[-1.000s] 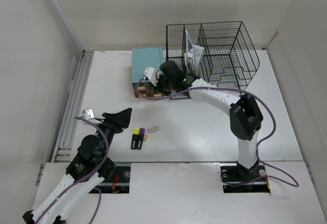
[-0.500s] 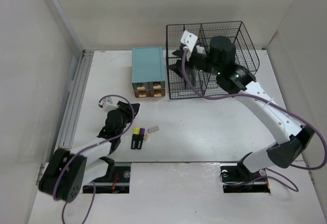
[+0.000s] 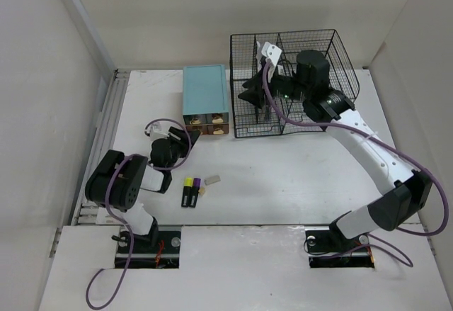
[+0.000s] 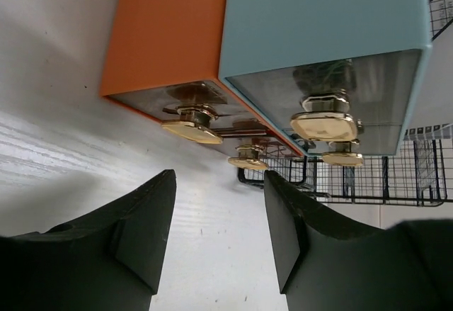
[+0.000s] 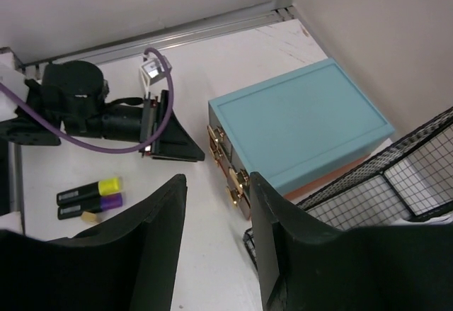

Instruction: Organize the desk

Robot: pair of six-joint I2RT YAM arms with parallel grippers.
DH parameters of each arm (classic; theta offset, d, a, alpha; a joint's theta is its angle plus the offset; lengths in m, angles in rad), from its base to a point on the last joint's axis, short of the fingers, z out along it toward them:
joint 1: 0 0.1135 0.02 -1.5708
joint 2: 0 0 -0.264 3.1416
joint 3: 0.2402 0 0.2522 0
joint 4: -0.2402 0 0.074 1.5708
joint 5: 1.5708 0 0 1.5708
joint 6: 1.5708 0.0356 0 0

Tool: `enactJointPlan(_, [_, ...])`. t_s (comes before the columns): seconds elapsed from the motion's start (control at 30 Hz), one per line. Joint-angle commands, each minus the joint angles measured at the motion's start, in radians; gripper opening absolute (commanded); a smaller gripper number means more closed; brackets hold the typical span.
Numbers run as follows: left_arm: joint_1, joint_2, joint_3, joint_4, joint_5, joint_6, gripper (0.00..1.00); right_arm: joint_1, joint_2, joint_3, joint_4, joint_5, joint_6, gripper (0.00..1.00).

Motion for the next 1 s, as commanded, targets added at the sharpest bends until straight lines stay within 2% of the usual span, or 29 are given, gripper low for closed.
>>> enactJointPlan(0.0, [0.005, 0.038, 0.038, 0.129, 0.035, -0.013, 0.49, -0.019, -0.013, 0.010, 0.072, -0.079, 0.057, 0.46])
enactJointPlan(0.2, [0.015, 0.101, 0.072, 0.146, 0.011, -0.022, 0.48, -0.019, -0.004, 0.001, 0.072, -0.089, 0.057, 0.46])
enactJointPlan(0.3, [0.015, 0.144, 0.093, 0.155, -0.027, -0.022, 0.42, -0.019, -0.004, 0.001, 0.081, -0.101, 0.066, 0.46])
enactJointPlan(0.77, [0.024, 0.278, 0.134, 0.227, -0.100, -0.042, 0.40, -0.019, 0.005, -0.009, 0.091, -0.112, 0.078, 0.46])
enactJointPlan(0.8, [0.024, 0.278, 0.134, 0.227, -0.100, -0.051, 0.36, -0.019, 0.005, -0.009, 0.091, -0.112, 0.078, 0.46])
enactJointPlan(0.83, [0.024, 0.288, 0.134, 0.237, -0.100, -0.051, 0.23, -0.019, 0.005, -0.009, 0.091, -0.112, 0.078, 0.46])
enactJointPlan(0.97, [0.024, 0.288, 0.112, 0.279, -0.089, -0.051, 0.03, -0.019, 0.005, -0.018, 0.091, -0.112, 0.078, 0.46])
